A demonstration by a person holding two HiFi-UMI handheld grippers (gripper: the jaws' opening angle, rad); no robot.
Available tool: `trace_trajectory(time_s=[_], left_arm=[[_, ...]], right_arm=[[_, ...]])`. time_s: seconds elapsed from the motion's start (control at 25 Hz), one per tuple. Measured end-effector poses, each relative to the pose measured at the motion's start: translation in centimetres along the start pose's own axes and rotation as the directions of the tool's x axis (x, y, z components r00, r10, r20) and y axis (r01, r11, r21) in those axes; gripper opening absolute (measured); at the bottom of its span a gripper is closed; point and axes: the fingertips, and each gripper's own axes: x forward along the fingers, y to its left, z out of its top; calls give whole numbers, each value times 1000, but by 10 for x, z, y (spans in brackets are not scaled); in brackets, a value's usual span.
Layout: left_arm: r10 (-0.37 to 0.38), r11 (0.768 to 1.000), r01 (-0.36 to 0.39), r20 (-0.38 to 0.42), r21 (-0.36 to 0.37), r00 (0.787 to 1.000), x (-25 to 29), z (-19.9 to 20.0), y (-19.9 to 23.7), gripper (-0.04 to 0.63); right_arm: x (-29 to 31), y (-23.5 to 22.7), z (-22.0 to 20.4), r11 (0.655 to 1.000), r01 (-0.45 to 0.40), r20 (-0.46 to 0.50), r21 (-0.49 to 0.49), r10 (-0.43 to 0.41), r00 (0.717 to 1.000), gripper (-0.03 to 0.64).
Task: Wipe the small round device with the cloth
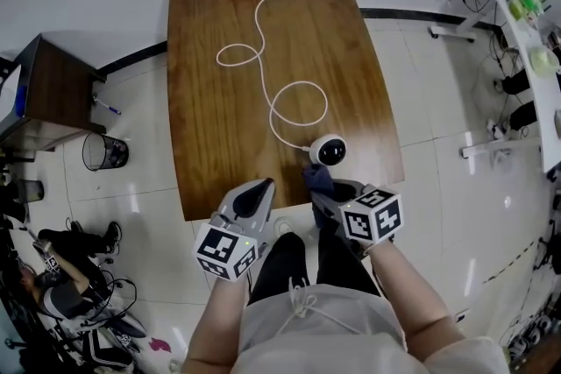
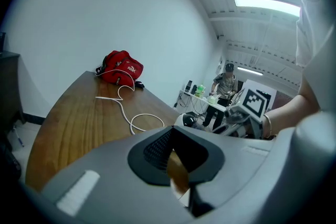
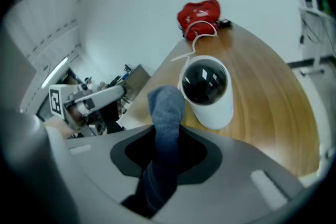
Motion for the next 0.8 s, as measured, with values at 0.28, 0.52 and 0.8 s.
trace_trajectory(time_s=[0.28, 0.52, 0.8], left_arm=[[-4, 1000, 3, 43, 23, 999, 8, 23, -15, 6], [-6, 1000, 6, 31, 12, 999, 14, 22, -25, 6], [30, 999, -29, 49, -29, 998, 14, 19, -12, 6]], right_arm=[[-39, 31, 111, 949, 50, 219, -310, 20, 976, 109], [-27, -7, 138, 966, 85, 223, -245, -30, 974, 107], [-36, -45, 137, 961, 157, 206, -226, -110, 972, 107]])
